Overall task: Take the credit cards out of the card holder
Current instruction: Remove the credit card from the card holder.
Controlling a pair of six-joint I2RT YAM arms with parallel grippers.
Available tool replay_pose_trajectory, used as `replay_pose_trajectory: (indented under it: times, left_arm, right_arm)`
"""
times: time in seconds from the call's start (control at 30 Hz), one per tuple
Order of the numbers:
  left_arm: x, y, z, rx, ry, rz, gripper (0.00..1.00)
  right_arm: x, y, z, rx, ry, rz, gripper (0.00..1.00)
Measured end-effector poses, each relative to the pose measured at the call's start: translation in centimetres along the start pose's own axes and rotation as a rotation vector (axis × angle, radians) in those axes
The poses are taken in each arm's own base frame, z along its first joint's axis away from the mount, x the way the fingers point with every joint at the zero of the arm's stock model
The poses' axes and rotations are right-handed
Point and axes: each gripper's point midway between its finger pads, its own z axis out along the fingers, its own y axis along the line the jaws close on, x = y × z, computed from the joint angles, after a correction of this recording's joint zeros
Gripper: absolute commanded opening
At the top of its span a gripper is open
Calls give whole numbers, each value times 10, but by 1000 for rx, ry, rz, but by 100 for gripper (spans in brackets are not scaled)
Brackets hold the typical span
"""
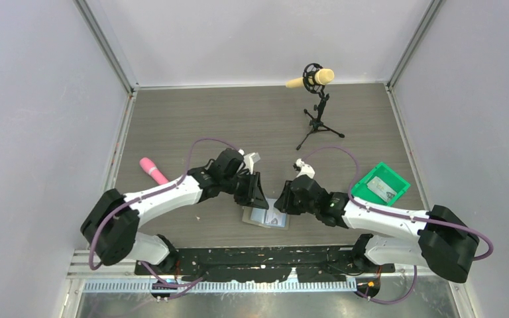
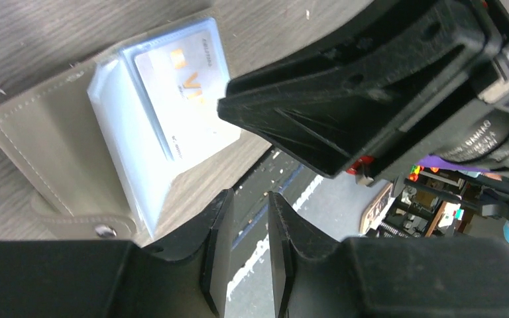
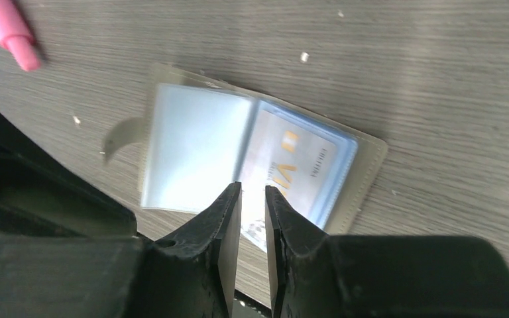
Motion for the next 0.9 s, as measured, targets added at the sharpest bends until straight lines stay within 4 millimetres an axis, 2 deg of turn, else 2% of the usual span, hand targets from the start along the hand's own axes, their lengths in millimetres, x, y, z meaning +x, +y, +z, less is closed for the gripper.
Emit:
replay_pose_trajectory:
  times: [0.2, 0.37, 0.7, 0.9]
  left_arm:
    - [-3, 16, 25, -19, 20, -25, 28]
    - [-3, 25, 36, -30, 31, -34, 29]
    - [1, 50, 48, -102, 36, -40, 34]
    - [11, 67, 54, -140, 59, -59, 35]
  right_arm:
    - [12, -23, 1, 70, 28, 3, 30]
    - [14, -31, 0, 105, 29, 15, 30]
    - [16, -37, 0, 122, 32, 28, 30]
    - [22, -39, 6, 107, 43, 55, 28]
